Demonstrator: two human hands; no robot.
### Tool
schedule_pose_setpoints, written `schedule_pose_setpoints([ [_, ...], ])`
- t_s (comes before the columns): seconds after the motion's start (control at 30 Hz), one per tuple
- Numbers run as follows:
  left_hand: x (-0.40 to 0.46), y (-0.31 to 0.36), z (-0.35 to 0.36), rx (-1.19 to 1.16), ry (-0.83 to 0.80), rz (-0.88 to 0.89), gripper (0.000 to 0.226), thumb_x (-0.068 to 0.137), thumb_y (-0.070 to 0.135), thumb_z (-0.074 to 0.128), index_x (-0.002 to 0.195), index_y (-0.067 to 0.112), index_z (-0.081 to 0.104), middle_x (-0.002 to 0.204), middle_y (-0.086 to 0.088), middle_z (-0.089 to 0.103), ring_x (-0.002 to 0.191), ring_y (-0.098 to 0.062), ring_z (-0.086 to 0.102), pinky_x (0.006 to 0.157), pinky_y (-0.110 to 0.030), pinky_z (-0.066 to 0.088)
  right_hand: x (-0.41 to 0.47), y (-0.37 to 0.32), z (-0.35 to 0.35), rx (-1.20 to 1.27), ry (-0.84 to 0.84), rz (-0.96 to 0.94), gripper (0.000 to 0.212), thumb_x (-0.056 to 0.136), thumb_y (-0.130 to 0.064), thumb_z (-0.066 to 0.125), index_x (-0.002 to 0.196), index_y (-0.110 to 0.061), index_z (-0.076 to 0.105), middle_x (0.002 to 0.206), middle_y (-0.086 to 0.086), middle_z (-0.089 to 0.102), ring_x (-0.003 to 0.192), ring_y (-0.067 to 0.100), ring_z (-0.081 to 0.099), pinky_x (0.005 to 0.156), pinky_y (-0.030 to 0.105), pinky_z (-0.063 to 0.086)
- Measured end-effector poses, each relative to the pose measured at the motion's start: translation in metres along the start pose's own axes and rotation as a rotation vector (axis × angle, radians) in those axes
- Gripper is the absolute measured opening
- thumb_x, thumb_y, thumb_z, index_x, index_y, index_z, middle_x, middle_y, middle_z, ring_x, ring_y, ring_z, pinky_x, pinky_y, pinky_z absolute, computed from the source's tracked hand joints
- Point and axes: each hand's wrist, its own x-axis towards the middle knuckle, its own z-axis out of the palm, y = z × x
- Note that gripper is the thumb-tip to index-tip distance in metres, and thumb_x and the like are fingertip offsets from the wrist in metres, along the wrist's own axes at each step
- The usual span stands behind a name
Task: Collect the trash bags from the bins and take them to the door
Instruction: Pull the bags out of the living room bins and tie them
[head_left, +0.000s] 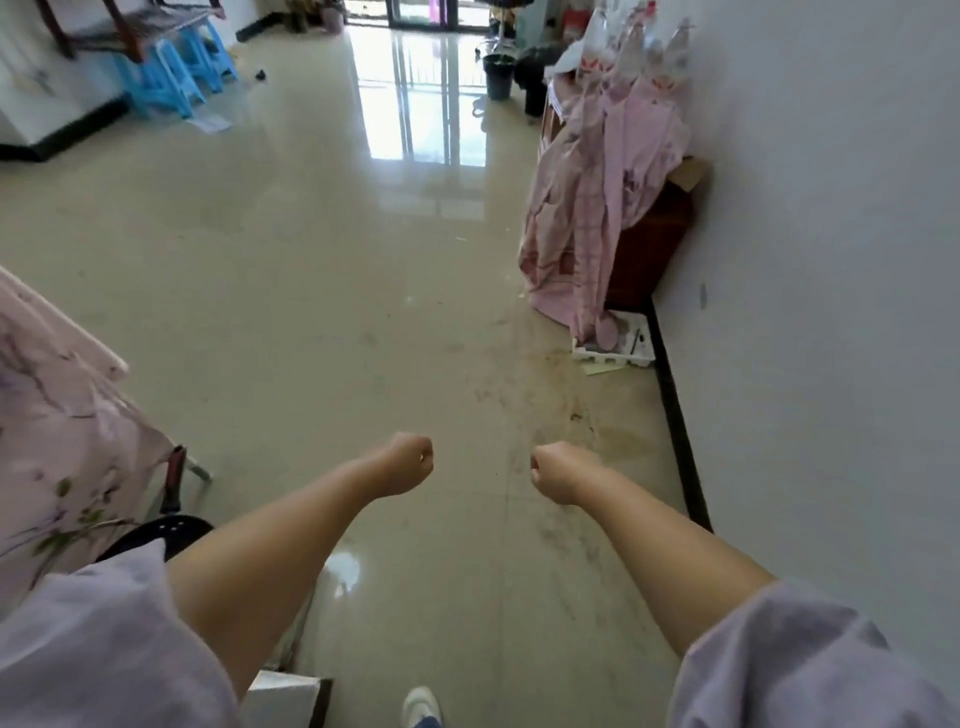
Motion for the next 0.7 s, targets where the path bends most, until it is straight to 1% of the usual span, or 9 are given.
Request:
schedule_pose_setpoints([
  [0.07,0.012,-0.024,-0.022,-0.005,0.010,-0.017,0.027,0.094,0.016,0.043,0.106,0.005,0.064,0.109,-0.017,0.066,0.098,-0.033,0.061,0.084,-0.034,0.048,0.028,-0.025,-0.014,-0.032,-0.023,-0.015,0.033,0.097,-0.026,0.035,0.114,-0.009,0.057,0.124,0.014,0.058,0.107,0.030,0.059,0.073,0.030,0.038],
  [0.13,0.026,-0.043,-0.039,0.010,0.020,-0.028,0.027,0.093,0.019,0.043,0.106,0.009,0.065,0.109,-0.014,0.066,0.097,-0.032,0.062,0.083,-0.033,0.049,0.053,-0.043,-0.023,-0.060,-0.070,-0.013,0.034,0.097,-0.024,0.034,0.117,-0.008,0.056,0.128,0.014,0.056,0.113,0.031,0.057,0.075,0.031,0.039],
  [0.2,0.042,-0.056,-0.051,0.005,0.024,-0.033,0.028,0.093,0.021,0.043,0.106,0.012,0.066,0.109,-0.013,0.066,0.096,-0.032,0.062,0.082,-0.032,0.048,0.075,-0.054,-0.032,-0.081,-0.108,-0.014,0.034,0.097,-0.021,0.033,0.120,-0.008,0.055,0.129,0.014,0.056,0.115,0.031,0.057,0.080,0.033,0.044],
  [0.3,0.070,-0.067,-0.063,-0.032,0.020,-0.032,0.028,0.094,0.019,0.043,0.108,0.009,0.065,0.112,-0.015,0.066,0.099,-0.031,0.062,0.082,-0.030,0.047,0.106,-0.063,-0.048,-0.116,-0.147,-0.031,0.035,0.098,-0.021,0.033,0.121,-0.006,0.055,0.129,0.015,0.056,0.113,0.031,0.057,0.081,0.032,0.045],
  [0.4,0.106,-0.071,-0.079,-0.031,-0.003,-0.023,0.030,0.095,0.018,0.041,0.112,0.008,0.064,0.116,-0.015,0.064,0.104,-0.032,0.060,0.085,-0.030,0.046,0.147,-0.060,-0.068,-0.132,-0.160,-0.034,0.035,0.097,-0.020,0.033,0.121,-0.006,0.056,0.128,0.014,0.057,0.112,0.031,0.058,0.081,0.033,0.045],
  [0.53,0.180,-0.071,-0.118,-0.039,-0.001,-0.010,0.029,0.095,0.018,0.041,0.111,0.007,0.063,0.116,-0.016,0.063,0.102,-0.032,0.059,0.086,-0.033,0.047,0.216,-0.046,-0.110,-0.120,-0.145,-0.031,0.035,0.096,-0.019,0.036,0.120,-0.006,0.057,0.128,0.014,0.057,0.113,0.030,0.058,0.083,0.031,0.046],
  [0.6,0.222,-0.070,-0.145,-0.046,0.022,-0.018,0.029,0.095,0.018,0.041,0.112,0.007,0.063,0.117,-0.015,0.062,0.104,-0.031,0.059,0.085,-0.031,0.046,0.256,-0.036,-0.135,-0.117,-0.126,-0.035,0.034,0.095,-0.019,0.036,0.119,-0.008,0.058,0.128,0.013,0.057,0.113,0.029,0.058,0.086,0.031,0.046],
  [0.7,0.284,-0.069,-0.183,-0.056,0.028,-0.051,0.030,0.095,0.017,0.040,0.113,0.006,0.063,0.118,-0.014,0.063,0.105,-0.029,0.059,0.081,-0.027,0.043,0.313,-0.022,-0.175,-0.120,-0.152,-0.040,0.035,0.096,-0.020,0.036,0.120,-0.008,0.057,0.129,0.014,0.056,0.116,0.030,0.057,0.091,0.033,0.046],
])
